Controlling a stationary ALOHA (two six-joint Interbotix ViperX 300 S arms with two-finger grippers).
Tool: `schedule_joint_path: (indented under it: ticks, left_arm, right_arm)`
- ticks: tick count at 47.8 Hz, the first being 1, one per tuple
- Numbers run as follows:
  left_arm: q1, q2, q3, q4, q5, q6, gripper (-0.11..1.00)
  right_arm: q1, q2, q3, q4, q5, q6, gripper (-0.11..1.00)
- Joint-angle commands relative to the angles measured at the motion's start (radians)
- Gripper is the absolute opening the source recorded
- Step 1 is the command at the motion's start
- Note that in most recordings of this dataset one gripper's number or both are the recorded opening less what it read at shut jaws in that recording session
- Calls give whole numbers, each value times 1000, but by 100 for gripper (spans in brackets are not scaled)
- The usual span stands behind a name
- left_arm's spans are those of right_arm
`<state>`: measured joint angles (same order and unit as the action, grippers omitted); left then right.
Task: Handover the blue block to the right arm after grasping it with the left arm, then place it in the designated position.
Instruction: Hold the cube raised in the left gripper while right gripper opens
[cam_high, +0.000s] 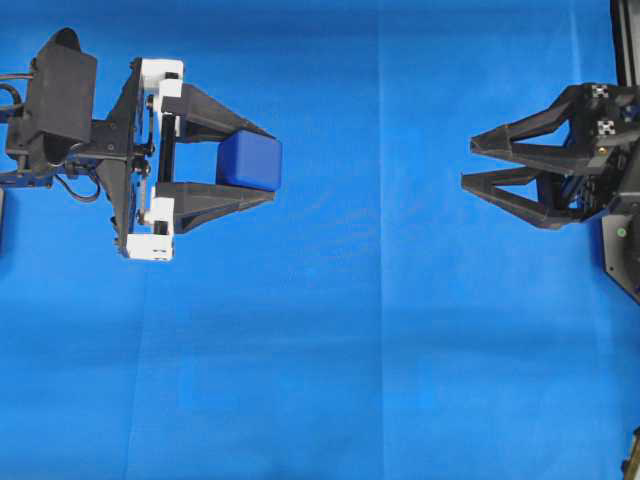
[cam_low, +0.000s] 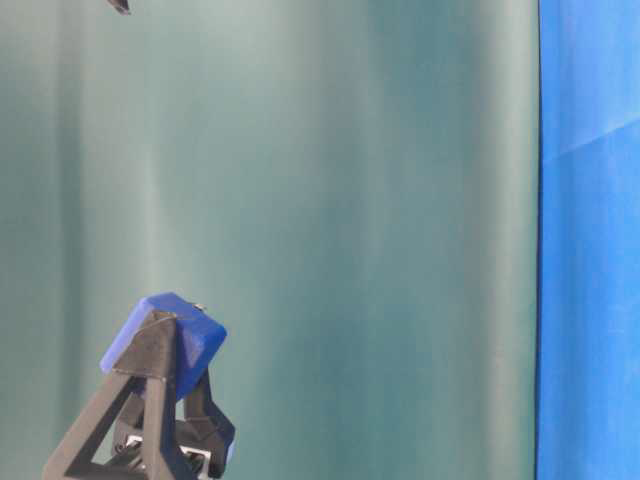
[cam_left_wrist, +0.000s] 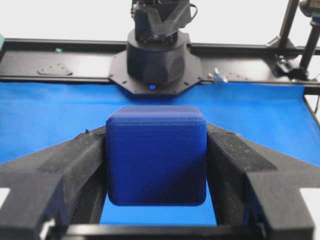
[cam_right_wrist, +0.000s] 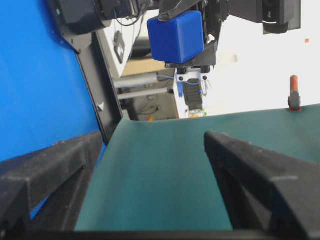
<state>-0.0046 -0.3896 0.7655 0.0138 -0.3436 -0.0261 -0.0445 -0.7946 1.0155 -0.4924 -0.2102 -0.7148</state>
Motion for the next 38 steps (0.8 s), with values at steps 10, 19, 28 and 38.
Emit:
schedule_joint_path:
  ticks: [10,19,28,38]
  left_arm:
    - [2,-17,-12,-2,-11,-2,49]
    - [2,-17,-12,-3,-11,-2,49]
    - [2,-17,-12,-2,-11,-2,49]
    - [0,-17,-12,-2,-11,-3,49]
  right_arm:
    - [2,0,-25,-2,-9,2,96]
    - [3,2,-26,-2,-14,2,96]
    - [3,8,-28,-2,-23,2,96]
    - [3,78,-60,-2,-69,2,96]
